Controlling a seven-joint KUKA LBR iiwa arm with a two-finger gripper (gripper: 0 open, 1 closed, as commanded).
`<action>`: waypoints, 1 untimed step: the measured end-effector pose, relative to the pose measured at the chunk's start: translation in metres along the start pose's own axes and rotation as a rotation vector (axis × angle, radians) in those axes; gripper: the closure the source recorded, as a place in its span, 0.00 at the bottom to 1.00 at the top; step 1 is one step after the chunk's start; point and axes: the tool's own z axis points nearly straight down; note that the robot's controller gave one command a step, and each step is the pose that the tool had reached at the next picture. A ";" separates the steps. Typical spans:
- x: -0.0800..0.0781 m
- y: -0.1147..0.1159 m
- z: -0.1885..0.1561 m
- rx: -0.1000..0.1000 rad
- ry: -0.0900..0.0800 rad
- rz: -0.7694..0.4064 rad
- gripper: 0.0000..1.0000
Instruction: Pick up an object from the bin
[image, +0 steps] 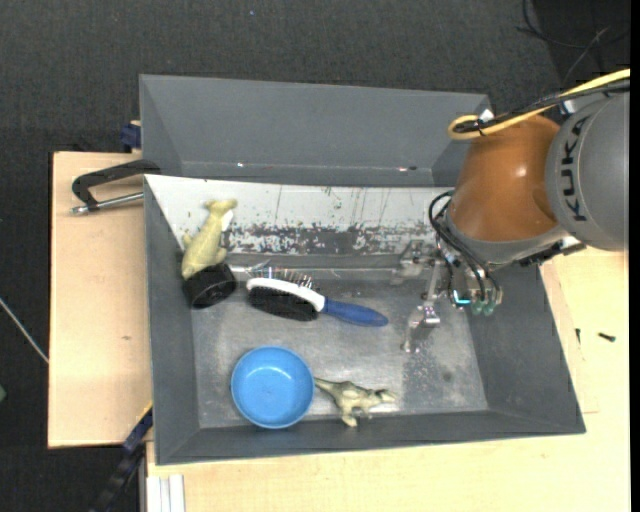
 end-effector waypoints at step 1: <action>-0.039 0.062 0.063 -0.003 -0.011 -0.083 0.00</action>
Offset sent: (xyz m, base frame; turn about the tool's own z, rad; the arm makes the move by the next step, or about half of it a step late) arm 0.0375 0.0568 -0.0615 -0.0766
